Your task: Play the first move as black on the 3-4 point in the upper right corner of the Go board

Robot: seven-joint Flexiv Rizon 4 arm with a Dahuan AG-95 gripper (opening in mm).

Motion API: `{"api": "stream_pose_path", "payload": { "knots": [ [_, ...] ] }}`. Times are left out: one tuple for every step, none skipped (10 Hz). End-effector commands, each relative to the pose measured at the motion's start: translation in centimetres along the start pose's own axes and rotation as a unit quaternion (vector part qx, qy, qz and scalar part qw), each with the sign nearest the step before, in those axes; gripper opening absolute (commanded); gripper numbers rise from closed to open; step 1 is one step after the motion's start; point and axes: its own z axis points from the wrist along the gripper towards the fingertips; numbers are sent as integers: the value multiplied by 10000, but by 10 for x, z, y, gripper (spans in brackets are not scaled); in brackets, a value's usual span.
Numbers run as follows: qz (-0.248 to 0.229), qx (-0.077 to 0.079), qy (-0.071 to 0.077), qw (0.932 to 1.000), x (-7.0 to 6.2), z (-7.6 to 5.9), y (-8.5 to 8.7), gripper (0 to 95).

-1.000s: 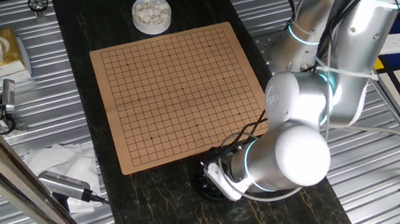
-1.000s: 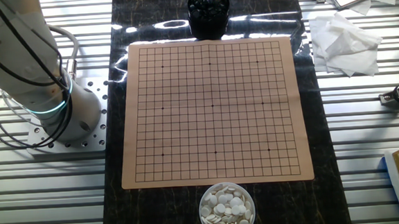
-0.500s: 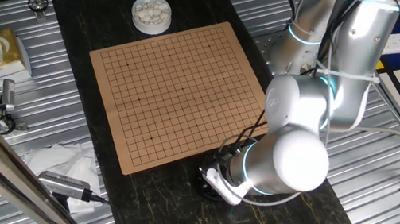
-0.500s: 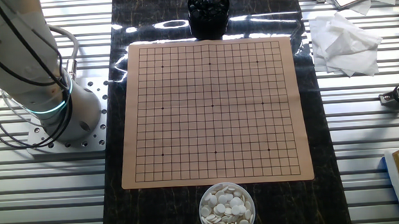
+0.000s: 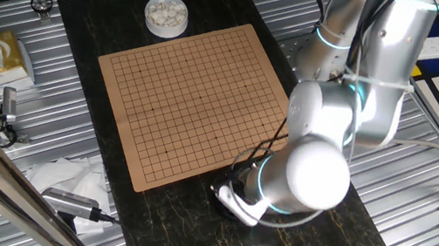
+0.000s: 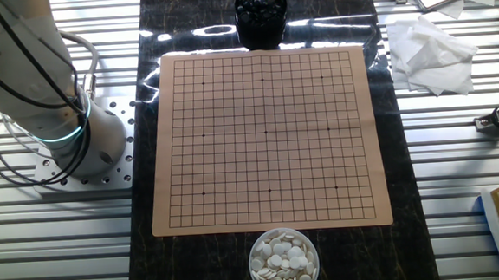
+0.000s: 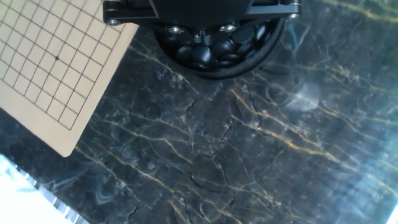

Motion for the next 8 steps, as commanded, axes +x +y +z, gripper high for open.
{"api": "stream_pose_path", "payload": {
  "knots": [
    [-17,17,-203,9998,2,-2,-1,0],
    [-77,7,-216,9997,2,-2,-1,0],
    [-133,21,-204,9997,2,-2,-1,0],
    [-218,33,-223,9995,3,-1,-1,0],
    [-241,-7,-271,9993,9,-1,3,0],
    [-278,-48,-287,9992,11,-3,5,190],
    [-318,-82,-236,9992,13,-8,8,190],
    [-327,-70,-190,9993,14,-14,12,190]
  ]
}}
